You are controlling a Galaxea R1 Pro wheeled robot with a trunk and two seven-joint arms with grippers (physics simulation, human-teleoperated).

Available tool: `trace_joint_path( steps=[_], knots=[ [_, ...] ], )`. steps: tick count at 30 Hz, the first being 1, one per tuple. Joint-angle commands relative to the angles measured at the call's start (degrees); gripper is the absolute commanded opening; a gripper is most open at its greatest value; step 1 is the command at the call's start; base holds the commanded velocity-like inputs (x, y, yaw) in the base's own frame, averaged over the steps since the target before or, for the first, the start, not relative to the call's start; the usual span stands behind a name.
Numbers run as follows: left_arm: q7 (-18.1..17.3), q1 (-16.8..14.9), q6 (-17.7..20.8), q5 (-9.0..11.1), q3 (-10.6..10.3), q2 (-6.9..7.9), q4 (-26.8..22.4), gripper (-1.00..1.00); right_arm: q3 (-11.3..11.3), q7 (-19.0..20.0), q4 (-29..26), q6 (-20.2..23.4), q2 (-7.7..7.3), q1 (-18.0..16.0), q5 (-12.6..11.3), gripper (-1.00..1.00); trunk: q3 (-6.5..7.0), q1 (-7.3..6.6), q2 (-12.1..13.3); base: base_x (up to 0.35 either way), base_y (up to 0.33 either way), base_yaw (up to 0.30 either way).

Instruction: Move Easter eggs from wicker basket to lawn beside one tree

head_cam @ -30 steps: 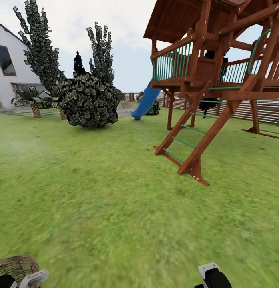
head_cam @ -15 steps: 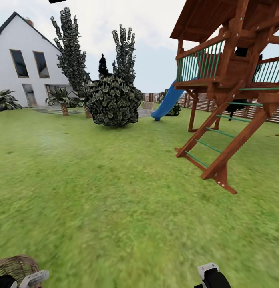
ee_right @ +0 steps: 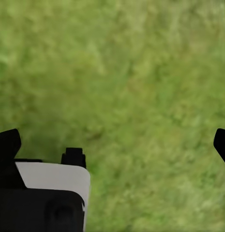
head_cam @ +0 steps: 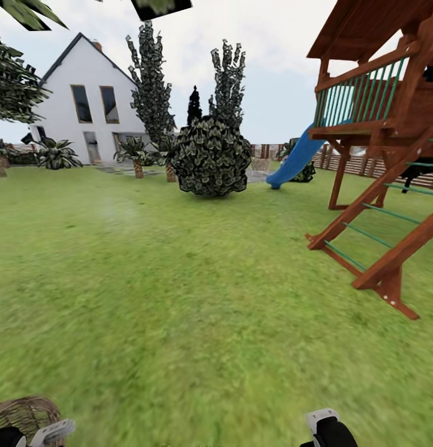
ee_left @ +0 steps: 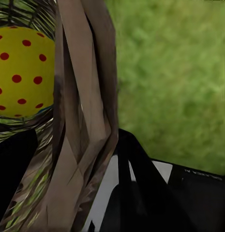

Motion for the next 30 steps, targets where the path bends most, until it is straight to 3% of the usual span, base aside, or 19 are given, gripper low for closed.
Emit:
trace_joint_path(
  steps=[1,9,20,30],
  knots=[
    [-0.2,-0.1,0.2,-0.6,0.1,-0.01,0.0,-1.00,0.2,0.0,-0.1,0.3,-0.05,0.0,0.2,1.00,0.12,-0.24,0.4,-0.107,0.260,0.291],
    [-0.2,-0.1,0.2,-0.6,0.1,-0.06,0.0,-1.00,0.2,0.0,0.0,0.3,0.11,0.0,0.3,1.00,1.56,-1.99,3.6,-0.102,0.235,0.291],
    [-0.1,-0.1,0.2,-0.6,0.0,-0.17,0.0,-1.00,0.2,0.0,0.0,0.3,0.22,0.0,0.3,1.00,3.53,-4.41,8.0,-0.004,0.008,0.291],
    [0.0,-0.1,0.2,-0.6,-0.1,-0.37,0.1,-1.00,0.1,0.0,0.0,0.2,0.13,0.0,0.2,1.00,3.53,-4.41,8.0,0.000,0.000,0.038]
  ],
)
